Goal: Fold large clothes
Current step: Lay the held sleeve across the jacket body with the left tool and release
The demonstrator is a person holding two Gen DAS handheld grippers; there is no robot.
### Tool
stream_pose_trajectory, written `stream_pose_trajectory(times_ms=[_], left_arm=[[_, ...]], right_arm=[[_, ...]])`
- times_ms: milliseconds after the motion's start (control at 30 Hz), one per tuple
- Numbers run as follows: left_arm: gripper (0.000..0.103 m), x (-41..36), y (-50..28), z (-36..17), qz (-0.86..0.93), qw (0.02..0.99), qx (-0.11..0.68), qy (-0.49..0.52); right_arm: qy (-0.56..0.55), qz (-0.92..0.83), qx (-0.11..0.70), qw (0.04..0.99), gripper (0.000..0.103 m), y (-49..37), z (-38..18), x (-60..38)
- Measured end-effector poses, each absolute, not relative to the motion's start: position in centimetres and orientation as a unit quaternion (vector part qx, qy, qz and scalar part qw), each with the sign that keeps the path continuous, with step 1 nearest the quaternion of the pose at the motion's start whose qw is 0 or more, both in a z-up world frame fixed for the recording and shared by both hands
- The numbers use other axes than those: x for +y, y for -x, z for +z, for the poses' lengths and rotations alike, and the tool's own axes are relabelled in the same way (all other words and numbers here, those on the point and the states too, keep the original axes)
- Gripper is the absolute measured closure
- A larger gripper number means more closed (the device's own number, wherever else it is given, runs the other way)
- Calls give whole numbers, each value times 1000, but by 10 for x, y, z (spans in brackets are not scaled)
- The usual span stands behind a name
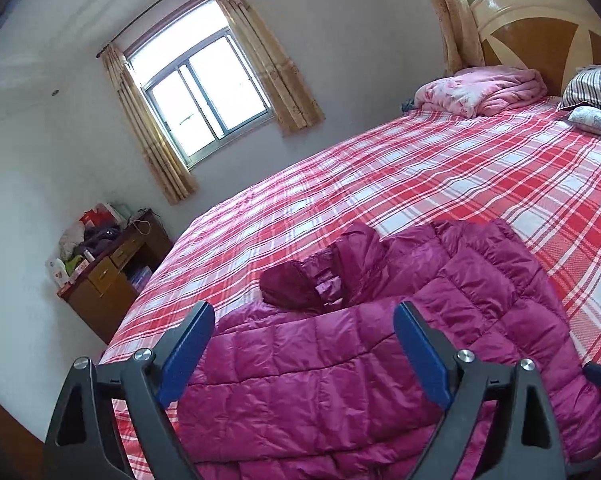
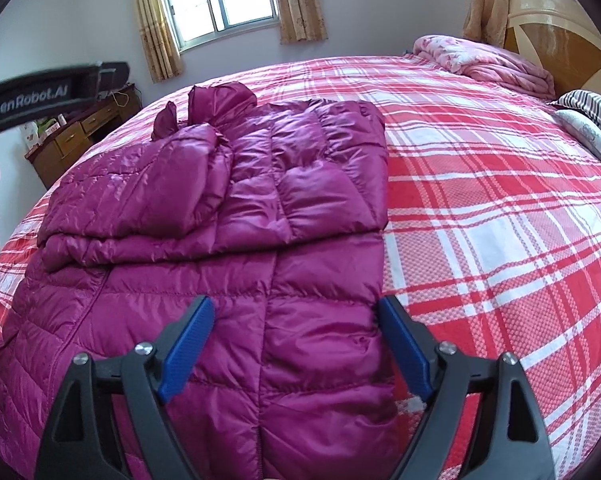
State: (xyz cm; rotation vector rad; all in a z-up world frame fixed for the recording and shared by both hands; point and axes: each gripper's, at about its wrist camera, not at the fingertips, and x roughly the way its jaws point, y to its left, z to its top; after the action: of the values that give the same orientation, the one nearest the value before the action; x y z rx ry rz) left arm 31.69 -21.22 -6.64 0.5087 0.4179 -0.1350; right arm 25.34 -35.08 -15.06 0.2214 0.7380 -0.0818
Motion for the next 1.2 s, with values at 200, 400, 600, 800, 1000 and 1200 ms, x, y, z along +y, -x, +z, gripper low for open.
stream_pose_trajectory(times_ms=[200,400,600,800,1000,1200], left_arm=[[12,-122,-350,-87,4,939,243,-243],[12,-43,-380,-116,61,925,316,-203],[12,-14,-378,-135,66,920,341,-180],[12,6,-384,-130,70,921,343,-169],[12,-1,-393,-125,65,922,348,-156],[12,-23,-399,-102,38,935,320,-146]], right_arm=[[-180,-18,331,926,17,-247,-110,-363],[-161,9,350,923,17,-303,-87,-336],[-154,25,405,901,50,-356,-128,-317],[-112,9,380,918,85,-318,-119,-308],[-88,-22,394,915,67,-321,-128,-312],[-94,-92,328,935,42,-308,-83,-320]])
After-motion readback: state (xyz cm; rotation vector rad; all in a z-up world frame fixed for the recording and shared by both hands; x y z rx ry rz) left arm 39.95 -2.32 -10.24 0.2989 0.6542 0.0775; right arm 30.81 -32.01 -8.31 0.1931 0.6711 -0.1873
